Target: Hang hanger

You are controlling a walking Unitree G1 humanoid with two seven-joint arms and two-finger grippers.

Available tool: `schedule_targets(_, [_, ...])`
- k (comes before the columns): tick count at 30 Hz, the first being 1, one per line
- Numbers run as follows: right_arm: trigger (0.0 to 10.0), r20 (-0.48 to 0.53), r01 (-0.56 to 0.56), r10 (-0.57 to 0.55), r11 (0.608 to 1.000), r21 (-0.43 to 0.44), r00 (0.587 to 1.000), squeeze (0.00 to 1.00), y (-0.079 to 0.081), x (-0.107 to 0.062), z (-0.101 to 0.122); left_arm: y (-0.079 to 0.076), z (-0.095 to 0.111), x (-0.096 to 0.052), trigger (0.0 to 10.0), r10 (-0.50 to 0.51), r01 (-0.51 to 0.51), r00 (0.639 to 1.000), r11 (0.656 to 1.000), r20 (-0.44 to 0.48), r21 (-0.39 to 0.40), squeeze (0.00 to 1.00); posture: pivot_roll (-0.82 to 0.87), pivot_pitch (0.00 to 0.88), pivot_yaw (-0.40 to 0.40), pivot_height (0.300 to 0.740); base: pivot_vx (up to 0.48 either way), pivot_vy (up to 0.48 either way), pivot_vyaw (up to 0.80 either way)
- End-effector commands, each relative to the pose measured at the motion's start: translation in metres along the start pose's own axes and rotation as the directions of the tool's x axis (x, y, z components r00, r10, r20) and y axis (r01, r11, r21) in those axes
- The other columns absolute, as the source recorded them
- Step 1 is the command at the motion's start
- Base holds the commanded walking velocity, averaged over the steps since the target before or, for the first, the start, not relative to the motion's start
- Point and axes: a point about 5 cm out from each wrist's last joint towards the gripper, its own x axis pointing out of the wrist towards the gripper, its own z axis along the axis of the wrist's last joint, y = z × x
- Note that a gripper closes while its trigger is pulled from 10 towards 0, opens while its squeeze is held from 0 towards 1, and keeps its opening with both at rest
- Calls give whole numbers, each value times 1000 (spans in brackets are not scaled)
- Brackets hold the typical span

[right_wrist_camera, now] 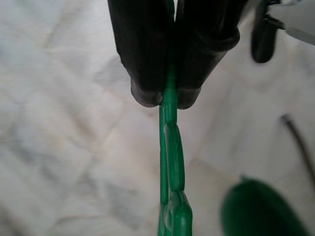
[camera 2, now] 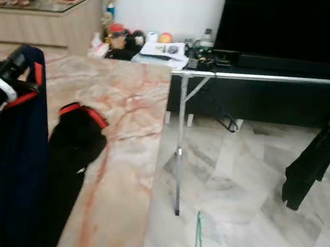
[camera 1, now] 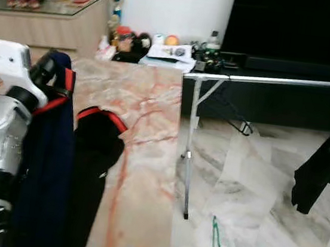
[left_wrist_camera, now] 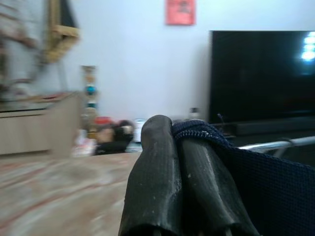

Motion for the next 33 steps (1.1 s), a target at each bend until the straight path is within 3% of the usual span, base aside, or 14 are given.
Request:
schedule_targets(1, [10000,13,-13,13,1000,13,1000,0,6,1,4,5,15,2,10000,3,-4,998,1000,55,27,0,149,0,47,740,424,0,0])
schedule_targets(6, [10000,11,-14,14,1000,11,1000,0,6,1,3,-6,-8,-8,10000,-85,86,994,996,-71,13,0,151,0,47,740,159,0,0])
schedule_targets(7, [10000,11,-15,15,1000,10,1000,0,6,1,3,-12,-21,-16,10000,-116,120,984,993,-134,20,0,151,0,47,740,0,0,0])
schedule_targets(11, [10000,10,-19,18,1000,9,1000,0,6,1,3,-18,-39,-29,10000,-135,143,967,989,-218,24,0,151,0,47,740,0,0,0])
schedule_targets(14, [10000,7,-24,24,1000,4,1000,0,7,0,2,-21,-69,-58,10000,-105,107,934,994,-343,-13,0,152,0,47,740,0,0,0])
schedule_targets(18, [10000,5,-24,24,1000,2,1000,0,7,0,1,-20,-80,-73,10000,-80,67,918,997,-388,-45,0,150,0,48,740,0,0,0])
schedule_targets(24, [10000,-1,-23,23,1000,-3,1000,0,6,0,-1,-19,-83,-94,10000,-23,10,908,999,-418,-33,0,152,0,48,740,0,0,0])
schedule_targets(25, [10000,-3,-24,24,1000,-4,1000,0,6,0,-2,-21,-83,-99,10000,-21,5,906,999,-422,-40,816,152,0,48,740,0,0,0])
schedule_targets(26, [10000,-3,-24,24,1000,-5,1000,0,7,0,-2,-22,-83,-100,10000,-22,4,906,999,-423,-42,1000,152,0,48,740,0,0,0])
schedule_targets(33, [10000,-4,-31,31,999,-8,1000,0,8,0,-2,-28,-81,-109,10000,-36,18,904,999,-425,-45,1000,166,0,50,740,0,0,0])
